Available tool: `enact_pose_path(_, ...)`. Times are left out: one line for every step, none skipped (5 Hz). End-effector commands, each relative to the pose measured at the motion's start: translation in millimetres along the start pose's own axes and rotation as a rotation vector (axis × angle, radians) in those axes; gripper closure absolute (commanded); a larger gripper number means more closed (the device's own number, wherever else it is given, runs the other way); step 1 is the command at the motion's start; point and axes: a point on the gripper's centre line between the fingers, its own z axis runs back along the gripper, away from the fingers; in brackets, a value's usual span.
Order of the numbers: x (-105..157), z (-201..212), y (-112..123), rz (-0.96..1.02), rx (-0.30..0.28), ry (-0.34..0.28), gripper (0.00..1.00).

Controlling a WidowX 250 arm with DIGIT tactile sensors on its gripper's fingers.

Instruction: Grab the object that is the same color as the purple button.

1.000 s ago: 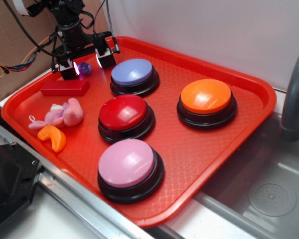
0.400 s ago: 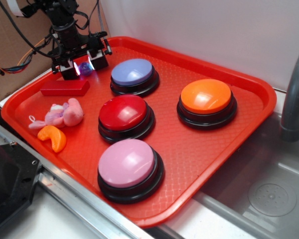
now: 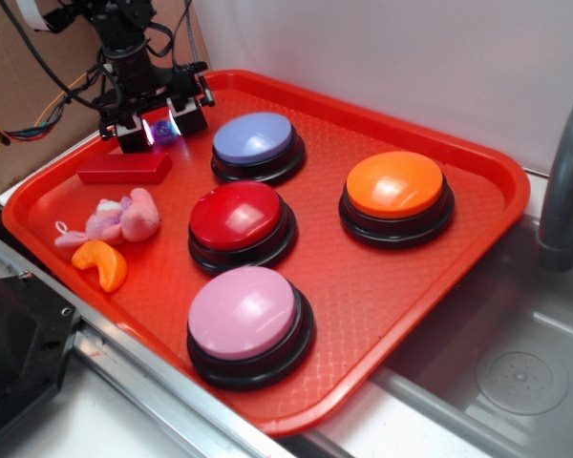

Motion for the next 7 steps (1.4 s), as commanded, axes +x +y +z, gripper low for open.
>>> enact_pose_path(4.9,69.6,-23.8,-0.158,-0.037,-0.011,1.00)
enact_pose_path(-18.3,100.4,-36.8,-0.259,-0.079,0.012,1.00)
enact_pose_path(-44.2,128.0,-42.6,-0.356,-0.119,0.048,1.00)
enact_pose_path(-67.2,150.6,-39.0,-0.412,-0.176,0.052,1.00)
enact_pose_path(-91.3,172.7,-27.1,-0.485,-0.247,0.083,1.00)
enact_pose_path(-100.7,173.5,-22.0,-0.480,-0.257,0.088,1.00)
enact_pose_path(-94.6,167.0,-21.9,-0.467,-0.238,0.127,1.00)
